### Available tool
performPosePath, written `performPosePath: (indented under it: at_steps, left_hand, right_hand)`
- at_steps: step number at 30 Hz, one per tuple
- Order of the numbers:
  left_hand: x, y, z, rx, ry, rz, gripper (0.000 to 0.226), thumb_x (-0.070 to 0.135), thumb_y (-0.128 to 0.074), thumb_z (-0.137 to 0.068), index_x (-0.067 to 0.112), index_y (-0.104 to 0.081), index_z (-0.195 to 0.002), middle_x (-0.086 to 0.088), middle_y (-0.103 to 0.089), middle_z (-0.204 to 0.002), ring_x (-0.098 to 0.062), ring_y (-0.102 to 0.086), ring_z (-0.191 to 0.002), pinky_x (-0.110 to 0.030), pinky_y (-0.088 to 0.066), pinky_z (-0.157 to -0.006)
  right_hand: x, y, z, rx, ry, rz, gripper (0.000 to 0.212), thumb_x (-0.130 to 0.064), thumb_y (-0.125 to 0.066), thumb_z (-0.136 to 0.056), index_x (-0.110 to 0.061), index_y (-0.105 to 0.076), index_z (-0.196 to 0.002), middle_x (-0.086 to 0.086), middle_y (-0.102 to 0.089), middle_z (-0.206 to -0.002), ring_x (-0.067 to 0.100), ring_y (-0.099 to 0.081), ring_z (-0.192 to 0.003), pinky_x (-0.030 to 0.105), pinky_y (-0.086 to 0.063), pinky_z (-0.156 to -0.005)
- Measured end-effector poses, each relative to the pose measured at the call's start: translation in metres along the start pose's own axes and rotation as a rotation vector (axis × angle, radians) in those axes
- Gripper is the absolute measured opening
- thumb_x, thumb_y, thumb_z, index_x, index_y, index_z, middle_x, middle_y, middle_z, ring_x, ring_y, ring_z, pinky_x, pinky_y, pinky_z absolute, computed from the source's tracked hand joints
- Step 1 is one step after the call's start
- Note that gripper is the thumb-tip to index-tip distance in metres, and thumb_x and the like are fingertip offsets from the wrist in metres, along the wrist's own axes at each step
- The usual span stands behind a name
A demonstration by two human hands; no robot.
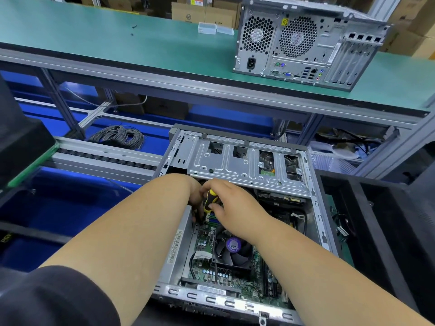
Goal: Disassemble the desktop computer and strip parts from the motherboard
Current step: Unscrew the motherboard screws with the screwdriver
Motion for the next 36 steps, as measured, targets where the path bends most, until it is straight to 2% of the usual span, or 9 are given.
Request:
performPosePath:
  at_steps: [3, 8, 11, 17, 24, 27, 31, 36]
  left_hand:
    - [0.002, 0.002, 0.002, 0.015, -0.006, -0.011, 0.041, 0.028, -0.069, -0.086, 0.018, -0.065, -0.126, -0.004, -0.060, -0.132, -0.026, -0.052, -0.124, -0.044, -0.038, -0.109]
    - [0.004, 0.003, 0.005, 0.033, -0.014, -0.002, 0.035, 0.025, -0.066, -0.088, 0.019, -0.066, -0.123, -0.005, -0.063, -0.127, -0.023, -0.055, -0.116, -0.041, -0.041, -0.106]
    - [0.005, -0.002, 0.003, -0.022, -0.018, 0.033, 0.036, 0.021, -0.063, -0.091, 0.016, -0.064, -0.126, -0.005, -0.062, -0.130, -0.019, -0.053, -0.110, -0.039, -0.039, -0.107]
    - [-0.002, 0.001, -0.003, 0.014, 0.011, 0.015, 0.037, 0.026, -0.069, -0.086, 0.019, -0.067, -0.123, -0.003, -0.061, -0.130, -0.025, -0.052, -0.124, -0.044, -0.038, -0.109]
    - [-0.004, 0.005, -0.006, 0.060, 0.027, -0.045, 0.041, 0.033, -0.072, -0.083, 0.025, -0.066, -0.122, -0.001, -0.059, -0.131, -0.025, -0.053, -0.121, -0.044, -0.042, -0.106]
    - [-0.004, 0.007, -0.004, 0.075, 0.031, -0.035, 0.043, 0.034, -0.073, -0.081, 0.026, -0.066, -0.122, -0.002, -0.059, -0.130, -0.026, -0.054, -0.119, -0.045, -0.043, -0.104]
    - [-0.003, 0.009, -0.004, 0.106, 0.038, -0.086, 0.043, 0.034, -0.070, -0.083, 0.023, -0.065, -0.124, -0.005, -0.058, -0.129, -0.028, -0.054, -0.118, -0.045, -0.043, -0.104]
    - [-0.001, 0.007, -0.003, 0.079, 0.025, -0.082, 0.040, 0.029, -0.066, -0.088, 0.019, -0.063, -0.127, -0.006, -0.057, -0.133, -0.028, -0.052, -0.122, -0.046, -0.041, -0.106]
  right_hand:
    - [0.001, 0.002, 0.000, -0.005, -0.008, -0.013, 0.035, -0.010, -0.059, -0.094, -0.024, -0.052, -0.125, -0.003, -0.057, -0.122, 0.019, -0.053, -0.102, 0.034, -0.044, -0.085]
    - [0.000, 0.005, 0.001, 0.025, -0.003, -0.040, 0.032, -0.010, -0.059, -0.094, -0.025, -0.052, -0.121, -0.006, -0.056, -0.114, 0.014, -0.050, -0.089, 0.031, -0.041, -0.076]
    - [0.000, 0.005, 0.001, 0.026, -0.005, -0.044, 0.032, -0.009, -0.059, -0.094, -0.025, -0.052, -0.120, -0.006, -0.055, -0.112, 0.013, -0.047, -0.085, 0.030, -0.039, -0.073]
    - [0.001, -0.001, 0.000, -0.014, -0.011, -0.026, 0.033, -0.009, -0.059, -0.094, -0.020, -0.052, -0.124, -0.001, -0.057, -0.120, 0.019, -0.052, -0.095, 0.034, -0.043, -0.081]
    - [0.004, 0.001, -0.001, 0.014, -0.017, -0.042, 0.030, -0.012, -0.059, -0.093, -0.028, -0.051, -0.118, -0.008, -0.054, -0.109, 0.013, -0.047, -0.085, 0.031, -0.041, -0.074]
    - [0.004, 0.000, -0.002, 0.008, -0.018, -0.042, 0.030, -0.012, -0.059, -0.093, -0.028, -0.051, -0.117, -0.007, -0.055, -0.110, 0.015, -0.049, -0.087, 0.034, -0.043, -0.075]
    - [0.004, -0.003, -0.002, -0.007, -0.011, -0.027, 0.030, -0.011, -0.059, -0.093, -0.026, -0.051, -0.118, -0.005, -0.055, -0.115, 0.013, -0.047, -0.087, 0.029, -0.036, -0.074]
    - [0.005, -0.004, -0.002, -0.017, 0.000, -0.021, 0.030, -0.009, -0.059, -0.093, -0.024, -0.051, -0.118, -0.004, -0.056, -0.116, 0.013, -0.046, -0.088, 0.027, -0.035, -0.073]
Point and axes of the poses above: each hand's wrist, its own z-axis away from the middle knuckle, its own y-axis out of the back of the hand, x = y × z, the point moved 8 cm from there along -z, towards the middle knuckle
